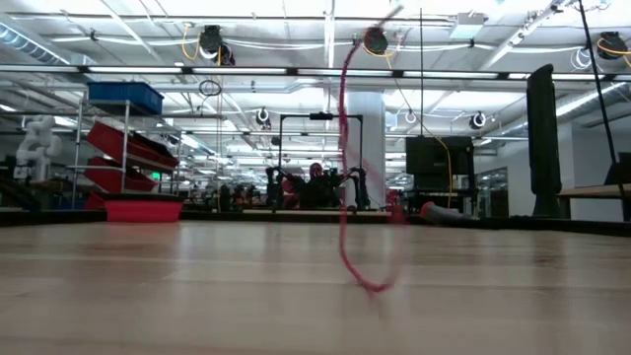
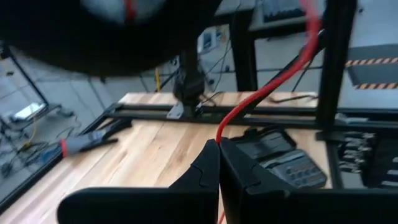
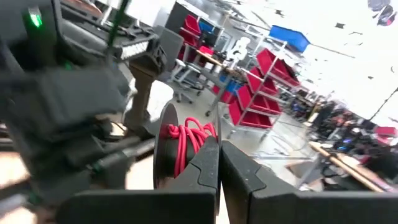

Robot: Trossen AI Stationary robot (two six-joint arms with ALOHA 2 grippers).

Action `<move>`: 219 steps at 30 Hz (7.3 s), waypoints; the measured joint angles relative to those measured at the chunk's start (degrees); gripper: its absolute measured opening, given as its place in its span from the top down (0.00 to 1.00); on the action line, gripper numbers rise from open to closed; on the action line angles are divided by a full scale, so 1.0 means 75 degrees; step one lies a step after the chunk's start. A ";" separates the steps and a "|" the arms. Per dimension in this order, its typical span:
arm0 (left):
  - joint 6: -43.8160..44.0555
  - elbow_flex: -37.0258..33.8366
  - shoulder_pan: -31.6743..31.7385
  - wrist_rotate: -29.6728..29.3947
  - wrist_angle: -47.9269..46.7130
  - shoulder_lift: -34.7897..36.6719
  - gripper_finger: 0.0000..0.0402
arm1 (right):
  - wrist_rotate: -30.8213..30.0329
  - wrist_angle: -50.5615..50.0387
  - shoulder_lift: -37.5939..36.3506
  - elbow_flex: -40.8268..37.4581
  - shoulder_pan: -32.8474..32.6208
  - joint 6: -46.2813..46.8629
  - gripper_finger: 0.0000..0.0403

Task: Coil cords
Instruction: Coil the red wire onto the spool

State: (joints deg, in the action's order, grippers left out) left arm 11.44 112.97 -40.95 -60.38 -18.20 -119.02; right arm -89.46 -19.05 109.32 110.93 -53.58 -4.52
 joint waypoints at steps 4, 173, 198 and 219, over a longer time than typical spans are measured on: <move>-0.0662 0.0000 -0.0121 0.0000 0.0611 0.0000 1.00 | -0.0033 0.0027 -0.0003 0.0000 0.0037 -0.0108 1.00; -0.0180 0.0373 -0.1619 -0.1727 -0.0917 0.0075 1.00 | 0.4486 -0.1189 -0.0563 0.0000 -0.0173 0.2253 1.00; 0.0349 0.0316 -0.0357 0.0171 -0.0880 -0.0227 0.90 | 0.3334 -0.1323 -0.0548 0.0000 -0.0020 0.2110 1.00; 0.0597 0.0029 -0.1445 -0.0009 -0.1438 -0.0236 0.69 | 0.3065 -0.1335 -0.0601 0.0000 -0.0382 0.1880 1.00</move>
State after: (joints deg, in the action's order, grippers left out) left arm 15.91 113.19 -51.79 -60.45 -28.99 -120.79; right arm -66.48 -29.06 104.81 110.93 -56.44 9.58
